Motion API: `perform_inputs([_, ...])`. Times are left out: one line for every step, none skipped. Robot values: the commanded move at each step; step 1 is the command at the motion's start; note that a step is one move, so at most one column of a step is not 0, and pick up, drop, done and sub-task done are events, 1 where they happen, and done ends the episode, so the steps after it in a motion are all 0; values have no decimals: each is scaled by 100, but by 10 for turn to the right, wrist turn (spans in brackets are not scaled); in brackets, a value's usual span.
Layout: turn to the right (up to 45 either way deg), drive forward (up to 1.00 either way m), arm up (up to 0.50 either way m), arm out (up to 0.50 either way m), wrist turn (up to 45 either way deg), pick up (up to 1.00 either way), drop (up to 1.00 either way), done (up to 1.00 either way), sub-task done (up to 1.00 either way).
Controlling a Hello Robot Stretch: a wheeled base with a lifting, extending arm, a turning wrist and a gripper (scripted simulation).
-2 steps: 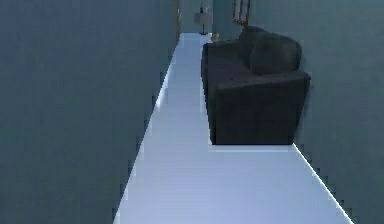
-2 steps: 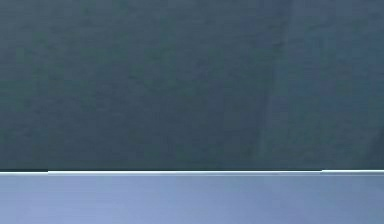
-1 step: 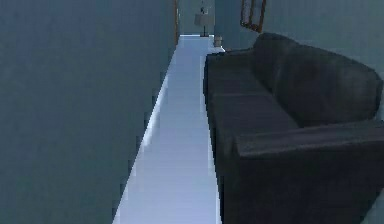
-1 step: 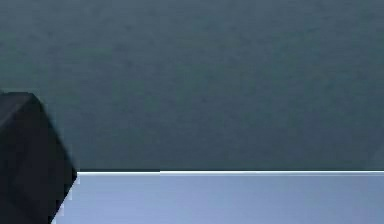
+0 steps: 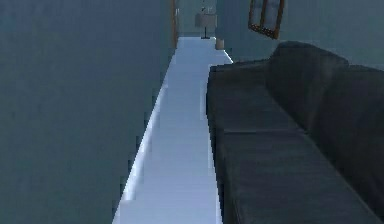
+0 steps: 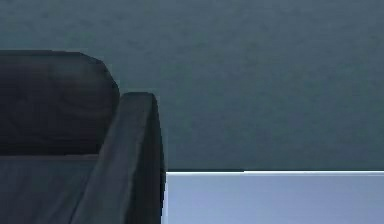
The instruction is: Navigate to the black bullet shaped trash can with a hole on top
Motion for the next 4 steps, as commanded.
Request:
perform_inputs([0,100,0,0,0,0,0,0,0])
perform_inputs([0,100,0,0,0,0,0,0,0])
perform_inputs([0,100,0,0,0,0,0,0,0])
perform_inputs([-30,0,0,0,0,0,0,0,0])
